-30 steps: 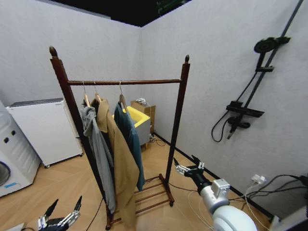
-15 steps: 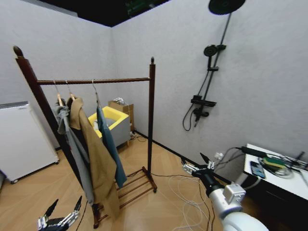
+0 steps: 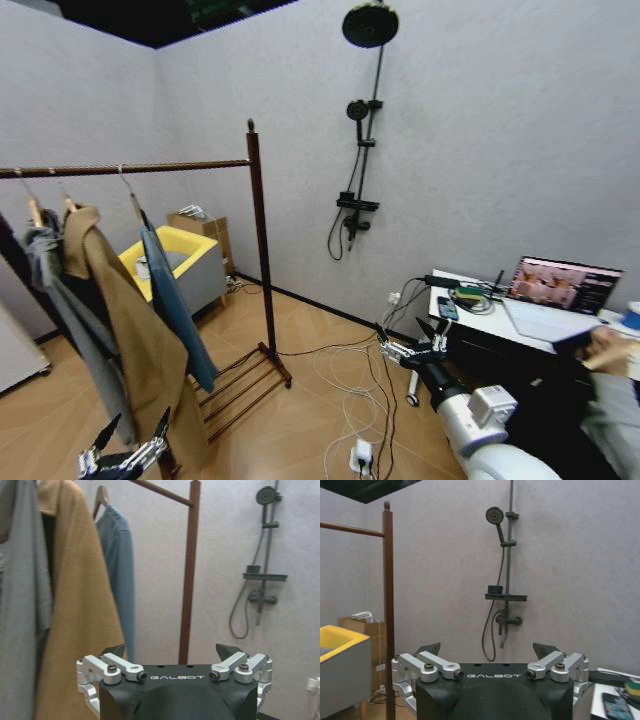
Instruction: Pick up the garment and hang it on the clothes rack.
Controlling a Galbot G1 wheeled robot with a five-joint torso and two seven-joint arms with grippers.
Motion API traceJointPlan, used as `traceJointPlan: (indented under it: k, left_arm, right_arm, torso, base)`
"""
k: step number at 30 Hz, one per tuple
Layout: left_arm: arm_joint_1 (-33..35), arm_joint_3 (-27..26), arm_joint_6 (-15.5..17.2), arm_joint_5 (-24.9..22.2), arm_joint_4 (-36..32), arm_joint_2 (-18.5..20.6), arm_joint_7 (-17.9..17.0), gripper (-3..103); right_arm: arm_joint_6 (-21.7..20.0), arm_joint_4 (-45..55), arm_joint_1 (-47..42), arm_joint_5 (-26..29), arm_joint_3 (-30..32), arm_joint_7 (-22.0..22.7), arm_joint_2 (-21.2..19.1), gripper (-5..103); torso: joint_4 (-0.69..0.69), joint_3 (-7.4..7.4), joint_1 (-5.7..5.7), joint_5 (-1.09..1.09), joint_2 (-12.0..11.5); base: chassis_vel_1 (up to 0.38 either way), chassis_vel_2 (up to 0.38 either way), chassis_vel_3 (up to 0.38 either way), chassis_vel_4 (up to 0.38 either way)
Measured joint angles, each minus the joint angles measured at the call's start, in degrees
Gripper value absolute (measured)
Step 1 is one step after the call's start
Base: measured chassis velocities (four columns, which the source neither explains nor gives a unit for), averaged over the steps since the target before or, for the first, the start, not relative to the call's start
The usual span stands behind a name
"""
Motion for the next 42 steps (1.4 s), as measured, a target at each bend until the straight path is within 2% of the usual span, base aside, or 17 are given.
traceJointPlan:
  k: [3,5,8,11,14,17,20,21,23,27,29,42]
  left_arm:
    - [0.0,0.0,0.0,0.0,0.0,0.0,0.0,100]
    - [0.0,0.0,0.0,0.0,0.0,0.0,0.0,100]
    - [0.0,0.0,0.0,0.0,0.0,0.0,0.0,100]
    - [0.0,0.0,0.0,0.0,0.0,0.0,0.0,100]
    - [0.0,0.0,0.0,0.0,0.0,0.0,0.0,100]
    - [0.0,0.0,0.0,0.0,0.0,0.0,0.0,100]
    - [0.0,0.0,0.0,0.0,0.0,0.0,0.0,100]
    - [0.0,0.0,0.0,0.0,0.0,0.0,0.0,100]
    - [0.0,0.0,0.0,0.0,0.0,0.0,0.0,100]
    - [0.0,0.0,0.0,0.0,0.0,0.0,0.0,100]
    - [0.0,0.0,0.0,0.0,0.0,0.0,0.0,100]
    - [0.0,0.0,0.0,0.0,0.0,0.0,0.0,100]
  right_arm:
    - [0.4,-0.2,0.0,0.0,0.2,-0.1,0.0,100]
    - [1.0,-0.6,0.1,0.0,0.2,-0.3,0.1,100]
    - [1.3,-0.9,0.1,-0.2,0.1,-0.4,0.3,100]
    - [1.4,-1.2,0.2,-0.3,-0.1,-0.9,0.5,100]
    - [1.6,-1.5,0.5,-0.3,-0.3,-1.0,0.6,100]
    - [1.8,-1.8,1.0,-0.3,-1.1,-1.2,0.7,100]
    - [3.0,-2.6,1.2,-0.5,-1.7,-1.7,0.9,100]
    - [3.7,-2.9,1.2,-0.9,-2.0,-2.1,1.0,100]
    - [4.0,-3.2,1.1,-1.2,-2.3,-2.3,1.1,100]
    - [4.2,-3.3,0.5,-2.3,-3.5,-2.6,1.4,100]
    - [4.4,-3.4,0.5,-2.5,-3.8,-2.7,1.5,100]
    - [4.3,-3.5,0.5,-3.1,-4.2,-3.1,1.6,100]
  torso:
    - [0.0,0.01,0.02,0.04,0.0]
    - [-0.01,-0.01,-0.01,-0.02,0.0]
    - [0.01,0.01,0.01,0.03,0.0]
    - [-0.01,-0.01,-0.03,-0.03,0.0]
    - [0.0,0.0,-0.02,0.03,0.0]
    - [0.0,-0.02,-0.04,-0.03,0.0]
    - [-0.01,-0.01,-0.05,0.05,0.0]
    - [0.02,-0.03,-0.07,0.0,0.0]
    - [0.03,-0.03,-0.07,-0.03,0.1]
    - [-0.04,-0.01,-0.04,0.07,0.0]
    - [-0.02,0.0,-0.02,-0.01,0.0]
    - [0.0,0.0,0.01,0.02,0.0]
  base:
    - [0.05,-0.273,-0.293,0.033]
    - [0.046,-0.299,-0.296,0.075]
    - [0.109,-0.348,-0.352,0.104]
    - [0.119,-0.38,-0.351,0.124]
    - [0.145,-0.393,-0.403,0.14]
    - [0.129,-0.407,-0.385,0.148]
    - [0.136,-0.36,-0.35,0.129]
    - [0.017,-0.309,-0.294,0.045]
    - [-0.045,-0.082,-0.249,0.045]
    - [-0.104,-0.133,-0.221,-0.079]
    - [-0.199,-0.146,-0.125,-0.143]
    - [-0.116,-0.117,-0.115,-0.131]
